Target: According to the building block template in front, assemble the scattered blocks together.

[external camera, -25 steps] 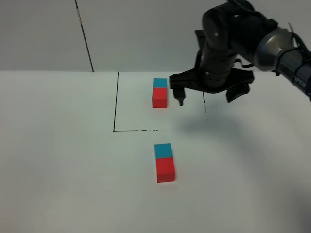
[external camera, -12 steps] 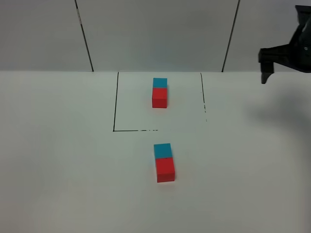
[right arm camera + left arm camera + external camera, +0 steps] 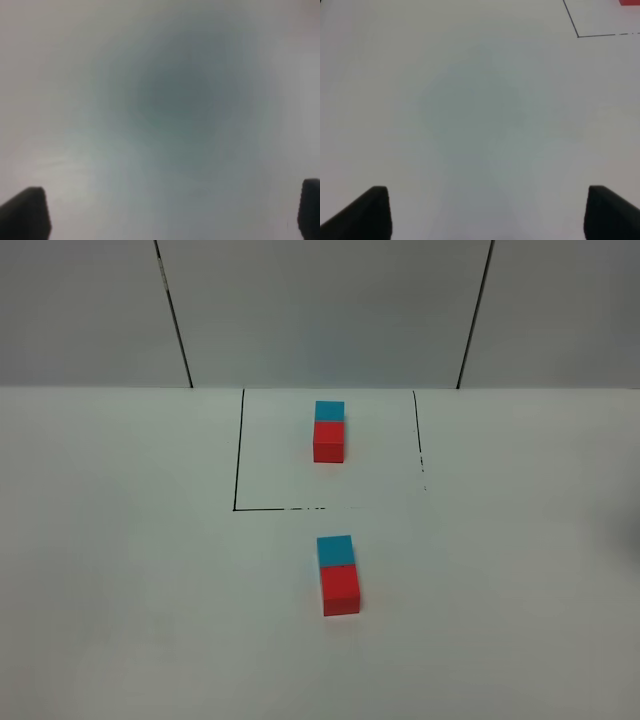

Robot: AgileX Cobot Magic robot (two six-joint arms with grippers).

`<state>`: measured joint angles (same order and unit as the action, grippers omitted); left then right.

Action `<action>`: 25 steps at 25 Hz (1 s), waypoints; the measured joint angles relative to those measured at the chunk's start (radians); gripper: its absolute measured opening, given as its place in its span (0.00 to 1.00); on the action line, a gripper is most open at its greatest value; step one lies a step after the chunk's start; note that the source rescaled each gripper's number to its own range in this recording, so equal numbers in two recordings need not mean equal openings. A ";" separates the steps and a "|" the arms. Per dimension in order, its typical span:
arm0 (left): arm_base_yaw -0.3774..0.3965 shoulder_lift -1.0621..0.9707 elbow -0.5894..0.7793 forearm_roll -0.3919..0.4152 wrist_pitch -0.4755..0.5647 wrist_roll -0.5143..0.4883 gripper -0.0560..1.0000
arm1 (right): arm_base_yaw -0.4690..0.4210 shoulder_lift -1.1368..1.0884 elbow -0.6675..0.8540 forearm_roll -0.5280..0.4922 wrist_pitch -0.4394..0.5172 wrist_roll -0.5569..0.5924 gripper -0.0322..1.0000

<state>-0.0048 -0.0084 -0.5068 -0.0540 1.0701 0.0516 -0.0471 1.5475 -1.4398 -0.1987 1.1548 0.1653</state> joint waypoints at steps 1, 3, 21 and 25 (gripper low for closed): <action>0.000 0.000 0.000 0.000 0.000 0.000 0.66 | 0.001 -0.043 0.041 -0.004 -0.012 -0.005 1.00; 0.000 0.000 0.000 0.000 0.000 0.000 0.66 | 0.001 -0.148 0.115 0.000 -0.014 -0.008 1.00; 0.000 0.000 0.000 0.000 0.000 0.000 0.66 | 0.010 -1.103 0.773 0.144 -0.088 -0.008 1.00; 0.000 0.000 0.000 0.000 0.000 0.000 0.66 | 0.010 -1.295 0.856 0.162 -0.099 -0.025 1.00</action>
<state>-0.0048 -0.0084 -0.5068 -0.0540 1.0701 0.0516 -0.0372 0.2528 -0.5838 -0.0363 1.0559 0.1403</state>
